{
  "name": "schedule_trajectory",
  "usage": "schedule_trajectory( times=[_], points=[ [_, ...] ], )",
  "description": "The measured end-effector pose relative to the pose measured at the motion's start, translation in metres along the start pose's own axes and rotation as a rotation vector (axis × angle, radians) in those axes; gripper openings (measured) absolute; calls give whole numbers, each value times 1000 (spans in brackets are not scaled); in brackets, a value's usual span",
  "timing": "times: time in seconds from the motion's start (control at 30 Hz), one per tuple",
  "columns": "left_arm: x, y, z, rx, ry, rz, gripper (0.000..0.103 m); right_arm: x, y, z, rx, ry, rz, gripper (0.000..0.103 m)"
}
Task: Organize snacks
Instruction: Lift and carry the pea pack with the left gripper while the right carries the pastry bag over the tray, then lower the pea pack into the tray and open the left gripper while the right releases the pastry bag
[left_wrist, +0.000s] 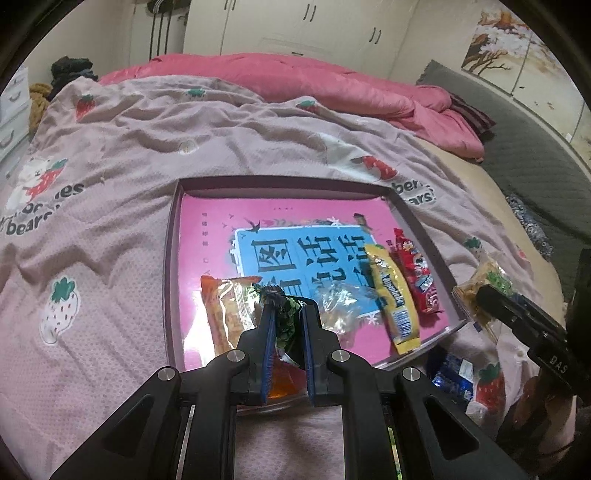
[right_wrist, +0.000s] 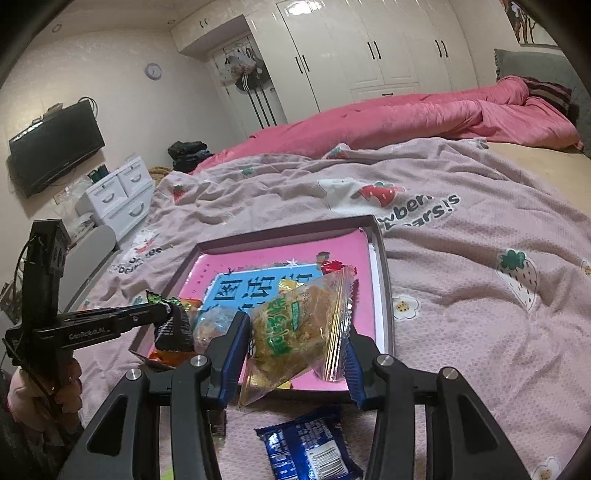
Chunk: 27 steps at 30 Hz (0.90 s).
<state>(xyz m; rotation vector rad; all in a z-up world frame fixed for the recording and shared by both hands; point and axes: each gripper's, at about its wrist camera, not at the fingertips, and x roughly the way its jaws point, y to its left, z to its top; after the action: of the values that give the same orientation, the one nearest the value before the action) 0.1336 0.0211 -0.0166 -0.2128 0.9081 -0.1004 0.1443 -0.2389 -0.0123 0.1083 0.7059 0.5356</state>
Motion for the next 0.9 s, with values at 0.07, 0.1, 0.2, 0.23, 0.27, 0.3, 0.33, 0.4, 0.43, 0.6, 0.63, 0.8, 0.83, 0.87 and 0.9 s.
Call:
schedule_trajectory(
  times=[0.07, 0.1, 0.2, 0.23, 0.27, 0.3, 0.33, 0.4, 0.43, 0.6, 0.63, 0.8, 0.83, 0.87, 0.9],
  points=[
    [3, 1, -1, 0, 4, 5, 14, 7, 0, 1, -6, 14, -6, 47],
    [3, 1, -1, 1, 5, 6, 14, 9, -1, 1, -9, 20, -9, 47],
    [5, 1, -1, 3, 5, 7, 14, 19, 0, -1, -27, 49, -28, 47],
    [6, 1, -2, 4, 4, 9, 14, 22, 1, -1, -36, 58, -36, 47],
    [6, 1, -2, 6, 4, 10, 14, 24, 2, -2, -44, 64, -43, 47],
    [7, 1, -2, 7, 4, 12, 14, 27, 3, -2, -51, 72, -45, 47],
    [8, 1, -2, 8, 6, 12, 14, 30, 3, -3, -53, 82, -45, 47],
    [7, 0, -2, 7, 7, 10, 14, 34, 2, -4, -50, 98, -43, 47],
    [8, 0, -2, 8, 8, 8, 14, 37, 2, -5, -53, 108, -51, 47],
    [10, -1, -3, 13, 17, 8, 14, 45, 1, -9, -64, 134, -61, 47],
    [11, -1, -3, 14, 20, 8, 14, 46, 1, -9, -60, 135, -59, 47],
    [11, -3, -4, 23, 21, 13, 14, 47, -5, -8, -39, 132, -67, 47],
    [11, -3, -4, 24, 21, 14, 14, 48, -6, -8, -32, 132, -69, 47],
    [11, -3, -4, 24, 21, 14, 14, 48, -8, -8, -27, 132, -74, 47],
    [11, -3, -4, 24, 22, 14, 14, 48, -9, -7, -24, 132, -76, 47]
  ],
)
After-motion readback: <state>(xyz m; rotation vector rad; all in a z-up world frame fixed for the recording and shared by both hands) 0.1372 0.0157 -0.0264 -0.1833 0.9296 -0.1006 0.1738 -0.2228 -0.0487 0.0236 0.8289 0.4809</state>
